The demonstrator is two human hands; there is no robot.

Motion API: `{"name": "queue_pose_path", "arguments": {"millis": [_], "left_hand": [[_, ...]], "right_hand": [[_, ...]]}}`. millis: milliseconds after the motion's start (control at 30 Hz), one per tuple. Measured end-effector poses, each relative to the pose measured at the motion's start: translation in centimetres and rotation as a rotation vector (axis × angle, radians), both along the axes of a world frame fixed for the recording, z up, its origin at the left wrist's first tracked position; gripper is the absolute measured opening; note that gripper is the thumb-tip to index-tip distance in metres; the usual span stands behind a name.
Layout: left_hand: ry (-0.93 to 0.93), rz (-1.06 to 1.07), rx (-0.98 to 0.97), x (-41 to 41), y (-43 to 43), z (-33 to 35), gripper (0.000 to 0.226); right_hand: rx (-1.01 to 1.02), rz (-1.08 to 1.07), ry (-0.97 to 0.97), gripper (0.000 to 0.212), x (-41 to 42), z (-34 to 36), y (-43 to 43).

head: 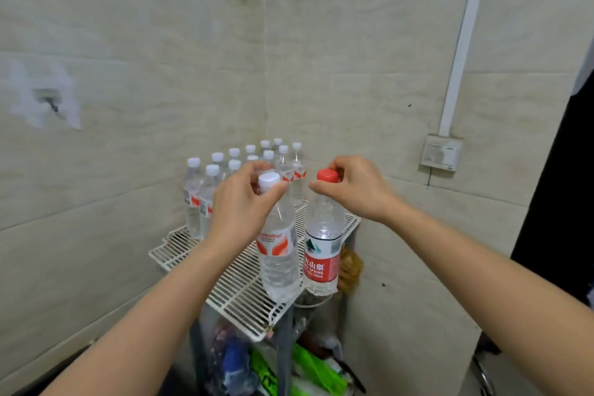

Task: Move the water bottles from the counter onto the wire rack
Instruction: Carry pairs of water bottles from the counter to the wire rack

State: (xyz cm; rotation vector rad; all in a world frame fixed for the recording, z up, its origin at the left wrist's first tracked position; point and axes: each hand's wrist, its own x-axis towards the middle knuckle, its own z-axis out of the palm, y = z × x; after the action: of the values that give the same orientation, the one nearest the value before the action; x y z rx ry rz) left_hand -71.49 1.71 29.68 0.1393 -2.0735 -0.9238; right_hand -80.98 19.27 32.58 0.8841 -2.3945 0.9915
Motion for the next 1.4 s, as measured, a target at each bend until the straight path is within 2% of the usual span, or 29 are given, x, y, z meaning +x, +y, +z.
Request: {"name": "queue_pose_path", "arguments": {"millis": [233,467,700,867,1100,1300,1400], "left_hand": [[-0.018,0.077,-0.023,-9.5,-0.7,-1.4,0.039],[-0.091,0.19,-0.009,-17.4,-1.2,-2.5,0.036],[-0.214,0.306,-0.011,-24.0,-0.8,-2.6,0.034],[-0.249,0.343,0.009,-28.1,-0.5,-2.9,0.035],[-0.252,0.416,0.01,-32.9,-0.1,-3.3,0.035],[-0.229,0.468,0.048,-35.9,1.2,-3.8,0.035],[-0.241,0.531,0.006,-36.8,1.5,-3.9,0.035]], "right_hand": [[0.022,0.094,-0.008,0.039,-11.2,0.1,-2.0],[0.146,0.394,0.018,0.054,-23.1,0.2,-3.8],[0.202,0.628,-0.025,0.044,-32.6,-1.1,-5.8],[0.222,0.597,-0.083,0.044,-37.6,-2.4,-7.1],[0.368,0.541,0.02,0.034,-41.8,-2.6,-8.1],[0.466,0.513,0.053,0.028,-43.7,-3.1,-8.1],[0.476,0.509,0.047,0.025,-44.1,-3.1,-7.9]]}}
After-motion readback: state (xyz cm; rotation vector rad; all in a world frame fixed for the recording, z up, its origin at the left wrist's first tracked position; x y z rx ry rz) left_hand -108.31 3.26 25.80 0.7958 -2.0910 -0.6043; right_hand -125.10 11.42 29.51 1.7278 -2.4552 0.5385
